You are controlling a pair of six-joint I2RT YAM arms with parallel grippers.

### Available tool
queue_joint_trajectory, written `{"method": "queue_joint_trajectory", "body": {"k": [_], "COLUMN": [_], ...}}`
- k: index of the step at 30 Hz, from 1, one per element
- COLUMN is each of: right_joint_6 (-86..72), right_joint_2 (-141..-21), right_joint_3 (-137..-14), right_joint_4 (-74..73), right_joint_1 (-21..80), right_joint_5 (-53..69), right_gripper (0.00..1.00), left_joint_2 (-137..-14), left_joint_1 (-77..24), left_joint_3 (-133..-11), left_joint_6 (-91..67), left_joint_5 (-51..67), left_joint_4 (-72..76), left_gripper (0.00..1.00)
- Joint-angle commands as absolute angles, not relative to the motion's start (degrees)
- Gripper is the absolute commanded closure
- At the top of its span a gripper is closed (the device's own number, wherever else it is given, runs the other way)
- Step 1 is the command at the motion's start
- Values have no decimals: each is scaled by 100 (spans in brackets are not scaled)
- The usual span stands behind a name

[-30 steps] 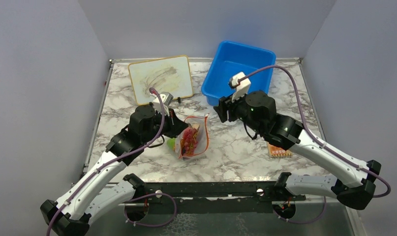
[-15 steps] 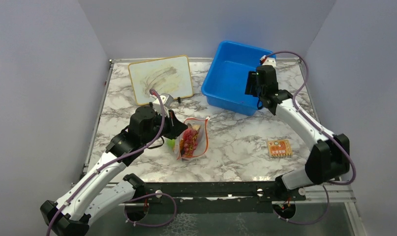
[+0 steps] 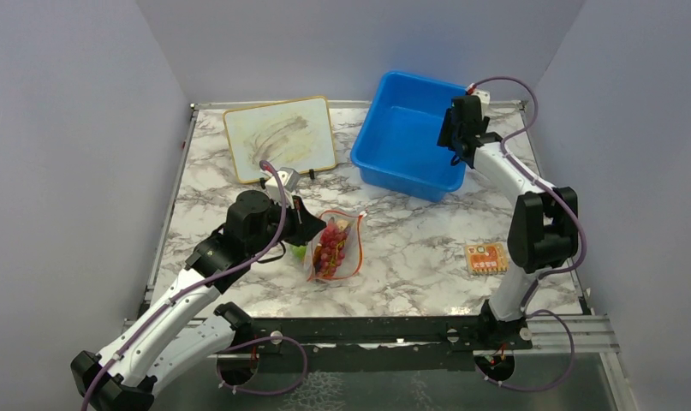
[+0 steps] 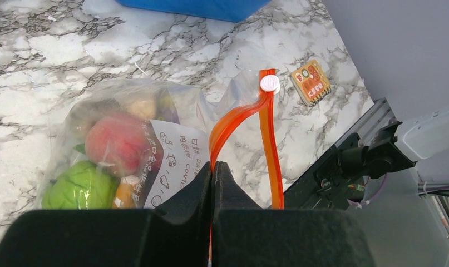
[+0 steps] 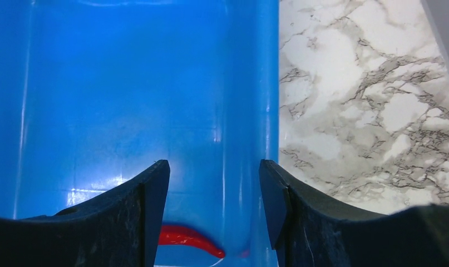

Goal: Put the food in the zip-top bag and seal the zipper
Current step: Move the bin to the center of the board.

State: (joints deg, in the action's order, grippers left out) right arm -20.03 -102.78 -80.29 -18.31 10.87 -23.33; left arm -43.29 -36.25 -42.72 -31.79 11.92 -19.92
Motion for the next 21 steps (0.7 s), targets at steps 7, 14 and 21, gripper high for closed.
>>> {"method": "queue_joint_trajectory", "body": {"k": [7, 14, 21], "right_joint_6": [-1358, -1657, -2955], "right_joint_2": [-10496, -11248, -11861], "right_joint_3": [-8645, -9247, -9846], "right_joint_4": [-2341, -2749, -3422], "right_joint_1": [706, 606, 579], "right_joint_5": [-2433, -2138, -1986], "right_gripper": [37, 39, 59], "left_joint_2": [-4337, -4372, -4383], "left_joint_1": [-3641, -3639, -3640], "left_joint_3": [-4290, -4312, -4327], "left_joint_6": [-3046, -3051, -3127], "left_joint_5": [950, 907, 835], "left_joint_4": [-1718, -1699, -1685], "left_gripper": [100, 100, 100]}}
